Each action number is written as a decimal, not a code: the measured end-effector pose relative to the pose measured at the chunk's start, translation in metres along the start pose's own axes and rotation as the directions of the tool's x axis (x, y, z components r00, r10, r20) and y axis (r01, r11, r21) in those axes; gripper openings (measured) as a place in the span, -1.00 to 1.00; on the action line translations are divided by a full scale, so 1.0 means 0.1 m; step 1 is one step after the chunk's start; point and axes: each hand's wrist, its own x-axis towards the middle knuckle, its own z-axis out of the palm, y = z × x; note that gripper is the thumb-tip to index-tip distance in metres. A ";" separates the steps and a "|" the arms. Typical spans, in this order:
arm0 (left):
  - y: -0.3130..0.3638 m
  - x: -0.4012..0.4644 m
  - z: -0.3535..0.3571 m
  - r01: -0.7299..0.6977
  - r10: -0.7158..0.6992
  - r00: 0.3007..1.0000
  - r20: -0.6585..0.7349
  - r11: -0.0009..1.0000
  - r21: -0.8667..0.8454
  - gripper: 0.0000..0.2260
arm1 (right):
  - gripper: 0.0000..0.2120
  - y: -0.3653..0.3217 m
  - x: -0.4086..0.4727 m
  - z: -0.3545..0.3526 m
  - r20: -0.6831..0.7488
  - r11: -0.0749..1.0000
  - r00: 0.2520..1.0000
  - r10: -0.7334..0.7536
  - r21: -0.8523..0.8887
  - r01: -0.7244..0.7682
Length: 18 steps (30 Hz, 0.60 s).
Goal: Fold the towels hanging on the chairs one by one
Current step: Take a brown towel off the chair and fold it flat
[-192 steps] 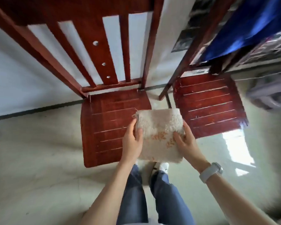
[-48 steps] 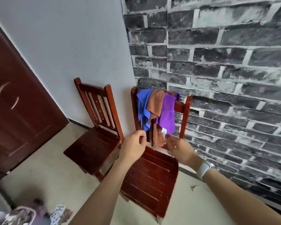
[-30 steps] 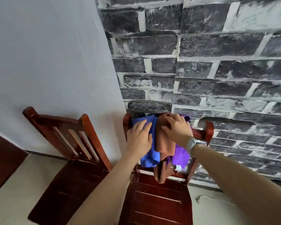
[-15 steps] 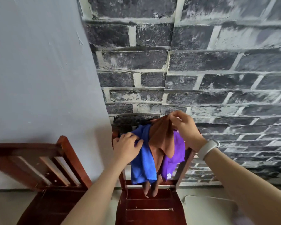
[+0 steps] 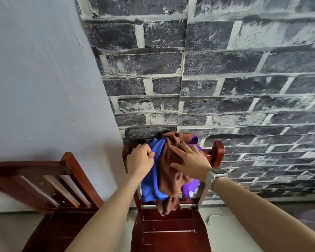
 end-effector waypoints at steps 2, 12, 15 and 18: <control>-0.03 0.02 -0.04 0.045 -0.044 0.999 0.018 0.996 -0.072 -0.90 | -0.37 0.00 0.03 0.05 0.003 0.998 1.000 0.022 -0.052 -0.022; -0.01 -0.04 0.00 -0.048 0.050 0.998 -0.042 0.998 0.048 -0.88 | -0.78 -0.09 0.23 -0.40 -0.185 0.935 0.964 0.190 0.332 -0.121; 0.02 0.02 0.00 0.000 0.000 1.000 -0.015 1.000 0.004 -0.84 | -0.80 -0.11 0.36 -0.78 -0.268 0.839 0.944 0.194 0.543 -0.018; 0.00 0.08 -0.03 0.055 -0.052 0.998 0.024 0.977 -0.208 -0.76 | -0.82 -0.14 0.40 -1.07 -0.326 0.602 0.883 0.338 0.796 0.063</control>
